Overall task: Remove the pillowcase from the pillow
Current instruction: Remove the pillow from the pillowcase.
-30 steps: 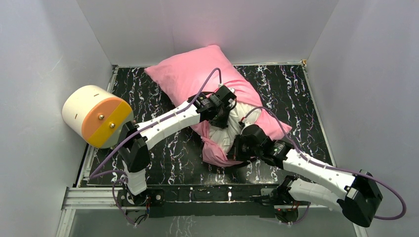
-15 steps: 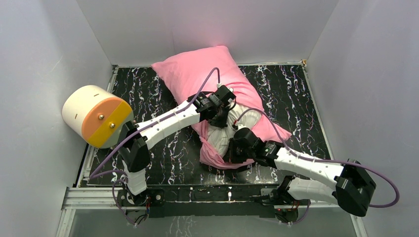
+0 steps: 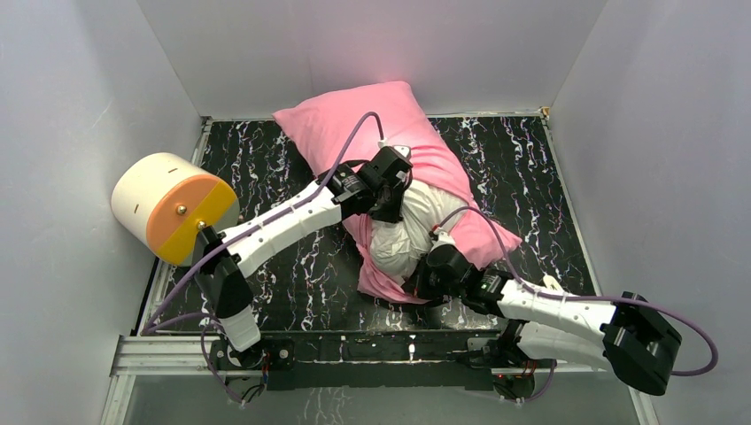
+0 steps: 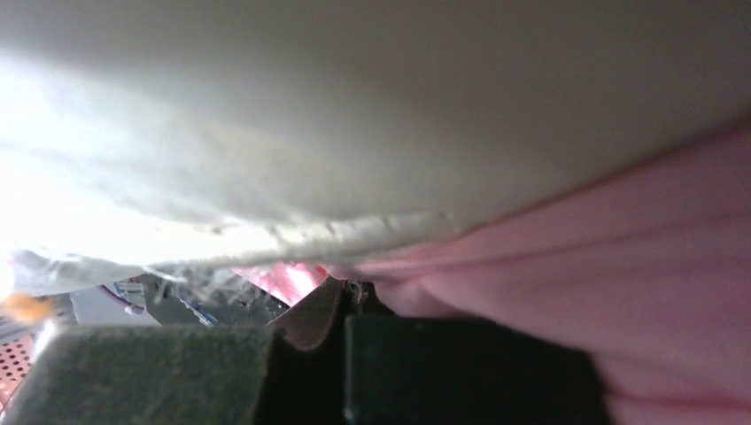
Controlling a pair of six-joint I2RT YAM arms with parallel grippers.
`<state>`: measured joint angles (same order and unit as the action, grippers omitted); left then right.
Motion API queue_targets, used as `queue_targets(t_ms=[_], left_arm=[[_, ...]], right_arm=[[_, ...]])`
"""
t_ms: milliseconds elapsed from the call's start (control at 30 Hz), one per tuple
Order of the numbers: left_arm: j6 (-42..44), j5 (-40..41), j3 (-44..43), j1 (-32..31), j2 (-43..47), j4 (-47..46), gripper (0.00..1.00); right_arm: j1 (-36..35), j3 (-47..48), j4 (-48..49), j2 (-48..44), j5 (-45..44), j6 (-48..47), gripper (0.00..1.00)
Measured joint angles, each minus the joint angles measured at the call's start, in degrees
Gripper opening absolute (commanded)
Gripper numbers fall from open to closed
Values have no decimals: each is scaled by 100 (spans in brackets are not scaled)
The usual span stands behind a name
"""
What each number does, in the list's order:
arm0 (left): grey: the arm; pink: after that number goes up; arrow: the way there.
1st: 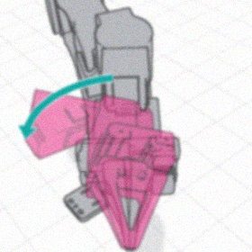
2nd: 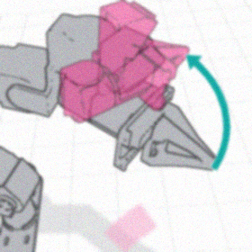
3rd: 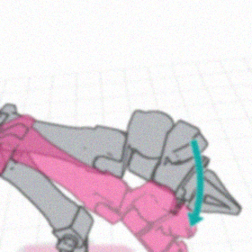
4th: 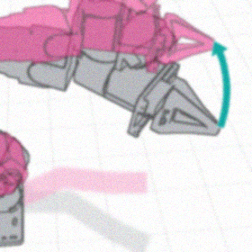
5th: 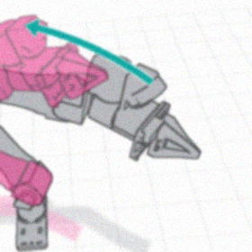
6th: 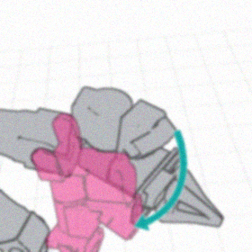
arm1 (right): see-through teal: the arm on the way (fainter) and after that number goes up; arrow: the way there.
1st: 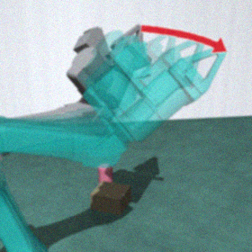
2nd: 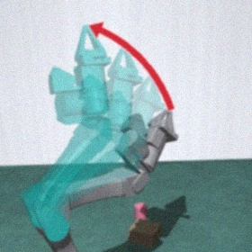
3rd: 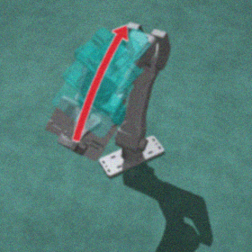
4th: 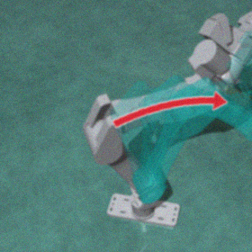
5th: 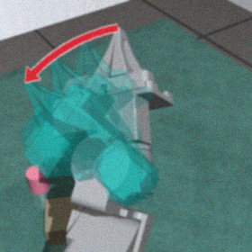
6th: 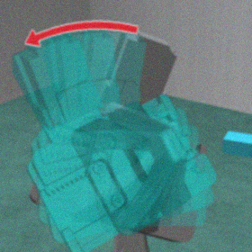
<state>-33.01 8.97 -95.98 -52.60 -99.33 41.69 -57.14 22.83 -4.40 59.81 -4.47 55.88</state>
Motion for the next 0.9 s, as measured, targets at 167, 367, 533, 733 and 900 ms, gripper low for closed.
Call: queue_targets(t_ms=[167, 367, 533, 733, 900], left_arm=[[2, -46, 149, 17, 330, -118, 5], [164, -103, 1460, 203, 1637, -901, 98], [37, -243, 2389, 376, 3008, -1351, 98], [-748, -820, 3709, 369, 4037, -1515, 98], [-1591, -1729, 5016, 367, 4142, -2352, 98]], right_arm=[[-46, -52, -28, -361, -258, 262, 0], [-162, -44, -560, -940, -702, 732, 0], [-186, -17, -763, -977, -748, 728, 0], [-186, 76, -752, -741, -737, 710, 0], [-186, 85, -577, -584, -684, 675, 0]])
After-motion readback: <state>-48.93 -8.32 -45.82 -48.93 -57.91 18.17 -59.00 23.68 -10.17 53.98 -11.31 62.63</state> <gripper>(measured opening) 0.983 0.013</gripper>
